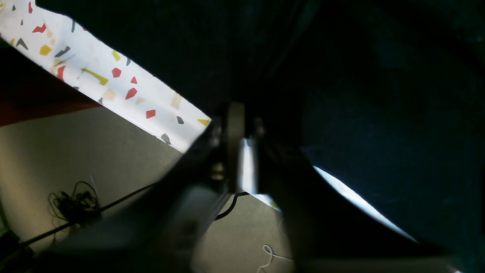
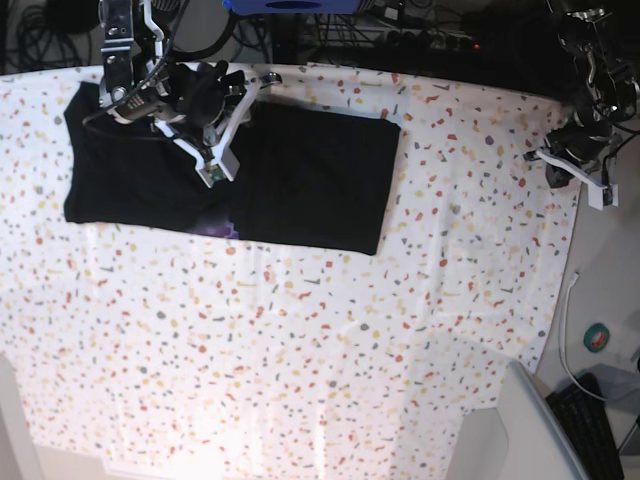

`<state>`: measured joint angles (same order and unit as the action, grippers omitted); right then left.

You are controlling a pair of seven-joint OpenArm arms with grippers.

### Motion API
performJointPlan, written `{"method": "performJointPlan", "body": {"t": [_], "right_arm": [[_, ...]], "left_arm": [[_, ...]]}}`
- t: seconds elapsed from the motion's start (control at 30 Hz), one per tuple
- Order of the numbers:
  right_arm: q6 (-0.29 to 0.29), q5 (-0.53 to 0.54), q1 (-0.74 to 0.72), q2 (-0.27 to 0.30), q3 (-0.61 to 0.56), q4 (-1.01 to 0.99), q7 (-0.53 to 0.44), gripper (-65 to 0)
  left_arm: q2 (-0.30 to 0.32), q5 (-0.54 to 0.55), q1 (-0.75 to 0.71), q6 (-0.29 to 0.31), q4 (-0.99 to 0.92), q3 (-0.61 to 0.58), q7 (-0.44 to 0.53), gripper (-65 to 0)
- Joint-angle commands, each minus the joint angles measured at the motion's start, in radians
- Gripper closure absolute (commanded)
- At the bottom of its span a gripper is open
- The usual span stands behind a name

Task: Layout the t-shirt on the table in an organized manner, then fold the t-shirt properly
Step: 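Press and smooth the folded strip end with the right gripper, then pat and straighten the strip's end with the left gripper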

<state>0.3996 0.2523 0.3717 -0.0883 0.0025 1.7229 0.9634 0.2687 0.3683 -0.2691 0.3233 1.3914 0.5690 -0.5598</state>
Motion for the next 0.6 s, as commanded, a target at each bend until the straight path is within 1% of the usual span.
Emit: {"method": "performJointPlan", "body": {"t": [0.0,0.03,0.07,0.2,0.27,0.4,0.47,0.5,0.57], "right_arm": [[-0.003,0.012,0.000,0.000,0.003,0.038,-0.011,-17.1],[-0.004,0.012,0.003,0.000,0.003,0.059,-0.011,-19.7],[-0.004,0.008,0.005,0.002,0.011,0.084,-0.011,-20.6],[-0.004,0.008,0.016,0.002,0.133,0.170,-0.011,-20.7],[-0.004,0.008,0.008,0.002,0.236,0.185,-0.017,-20.7],[0.003,0.011,-0.036,0.002,0.479,0.179,-0.019,-20.7],[0.003,0.009,-0.061,0.003,0.571,0.179,-0.019,-20.9],[0.003,0.008,-0.072,0.014,0.610,0.179,-0.019,-20.9],[0.003,0.009,-0.079,0.052,0.649,0.179,-0.016,-20.9]], "left_arm": [[0.016,0.007,0.003,-0.005,0.026,-0.011,0.022,0.0],[0.016,0.007,0.003,-0.006,0.038,-0.037,0.022,0.0],[0.016,0.011,0.001,-0.006,0.056,-0.065,0.022,0.0],[0.014,0.011,-0.002,-0.006,0.144,-0.206,0.019,0.0],[0.013,0.015,-0.003,-0.006,0.204,-0.300,0.017,0.0],[-0.029,0.013,0.021,-0.008,0.282,-0.487,0.017,0.0],[-0.064,0.005,0.072,-0.008,0.266,-0.580,0.017,0.0],[-0.081,0.005,0.097,-0.008,0.236,-0.628,0.017,0.0],[-0.101,0.005,0.146,-0.017,0.164,-0.720,0.017,0.0]]}}
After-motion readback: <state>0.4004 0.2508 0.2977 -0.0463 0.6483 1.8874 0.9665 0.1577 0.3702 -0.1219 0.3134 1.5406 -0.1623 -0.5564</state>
